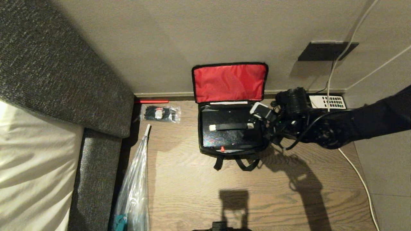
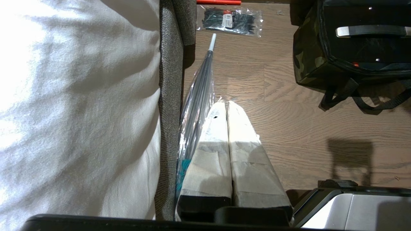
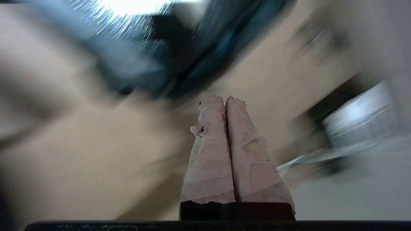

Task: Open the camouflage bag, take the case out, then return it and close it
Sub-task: Grip the handle

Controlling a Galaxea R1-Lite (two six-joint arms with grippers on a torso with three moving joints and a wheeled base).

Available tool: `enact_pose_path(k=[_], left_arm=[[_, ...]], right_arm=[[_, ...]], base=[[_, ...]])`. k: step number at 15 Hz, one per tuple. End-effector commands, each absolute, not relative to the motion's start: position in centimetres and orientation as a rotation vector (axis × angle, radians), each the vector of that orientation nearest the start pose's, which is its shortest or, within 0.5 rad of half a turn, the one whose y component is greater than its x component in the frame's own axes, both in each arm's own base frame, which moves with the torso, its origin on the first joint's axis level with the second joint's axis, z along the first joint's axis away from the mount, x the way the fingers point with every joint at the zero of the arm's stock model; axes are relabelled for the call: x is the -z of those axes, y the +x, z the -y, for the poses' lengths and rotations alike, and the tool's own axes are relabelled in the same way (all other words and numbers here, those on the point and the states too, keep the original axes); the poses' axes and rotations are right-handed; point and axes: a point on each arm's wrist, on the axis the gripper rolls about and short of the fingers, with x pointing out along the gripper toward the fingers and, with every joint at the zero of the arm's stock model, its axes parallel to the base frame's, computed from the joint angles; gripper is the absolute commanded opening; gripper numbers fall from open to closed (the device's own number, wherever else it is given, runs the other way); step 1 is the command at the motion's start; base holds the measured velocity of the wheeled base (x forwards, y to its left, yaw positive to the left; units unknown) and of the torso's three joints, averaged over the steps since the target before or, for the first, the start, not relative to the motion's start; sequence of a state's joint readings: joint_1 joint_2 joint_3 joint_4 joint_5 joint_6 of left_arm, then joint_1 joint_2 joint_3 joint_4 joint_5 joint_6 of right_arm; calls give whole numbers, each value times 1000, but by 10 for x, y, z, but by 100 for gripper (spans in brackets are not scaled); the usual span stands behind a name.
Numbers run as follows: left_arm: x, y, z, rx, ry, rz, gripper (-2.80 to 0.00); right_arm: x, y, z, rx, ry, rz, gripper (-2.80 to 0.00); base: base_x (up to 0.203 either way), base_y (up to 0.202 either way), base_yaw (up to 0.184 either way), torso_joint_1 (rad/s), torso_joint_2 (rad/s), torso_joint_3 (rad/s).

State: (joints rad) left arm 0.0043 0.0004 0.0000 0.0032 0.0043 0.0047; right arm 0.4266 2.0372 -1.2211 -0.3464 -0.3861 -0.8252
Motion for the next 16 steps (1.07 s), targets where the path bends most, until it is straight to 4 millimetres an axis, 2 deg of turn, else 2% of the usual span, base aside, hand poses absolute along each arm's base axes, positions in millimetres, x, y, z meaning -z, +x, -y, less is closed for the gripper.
enact_pose_path(k=[1, 2, 4, 6, 7, 10, 13, 14, 15, 16], left_arm=[[-75, -23, 0, -9, 5, -3, -280], [-75, -23, 0, -10, 5, -3, -280], [-75, -23, 0, -9, 5, -3, -280], [-75, -23, 0, -9, 5, -3, -280], [-75, -23, 0, -9, 5, -3, -280], [-75, -23, 0, -9, 5, -3, -280], [-75, -23, 0, -9, 5, -3, -280], [-75, -23, 0, -9, 5, -3, -280], [-75, -23, 0, -9, 5, -3, -280], [-75, -23, 0, -9, 5, -3, -280]], right_arm=[[-106, 386, -205, -154, -1320, -208, -280], [-103, 381, -219, -145, -1358, -176, -280], [-86, 369, -226, -172, -1379, -192, -280], [-72, 373, -232, -124, -1379, -147, -280], [-73, 376, -235, -78, -1422, -137, -280], [-58, 384, -240, 20, -1526, -121, -280], [-48, 388, -257, 103, -1519, -122, -280], [-45, 387, -259, 133, -1534, -134, -68], [-36, 386, -265, 148, -1545, -164, 0], [-34, 388, -272, 162, -1515, -156, 0]], base=[[0, 0, 0, 0, 0, 0], [0, 0, 0, 0, 0, 0], [0, 0, 0, 0, 0, 0], [0, 0, 0, 0, 0, 0], [0, 0, 0, 0, 0, 0], [0, 0, 0, 0, 0, 0], [0, 0, 0, 0, 0, 0], [0, 0, 0, 0, 0, 0], [0, 0, 0, 0, 0, 0], [0, 0, 0, 0, 0, 0]])
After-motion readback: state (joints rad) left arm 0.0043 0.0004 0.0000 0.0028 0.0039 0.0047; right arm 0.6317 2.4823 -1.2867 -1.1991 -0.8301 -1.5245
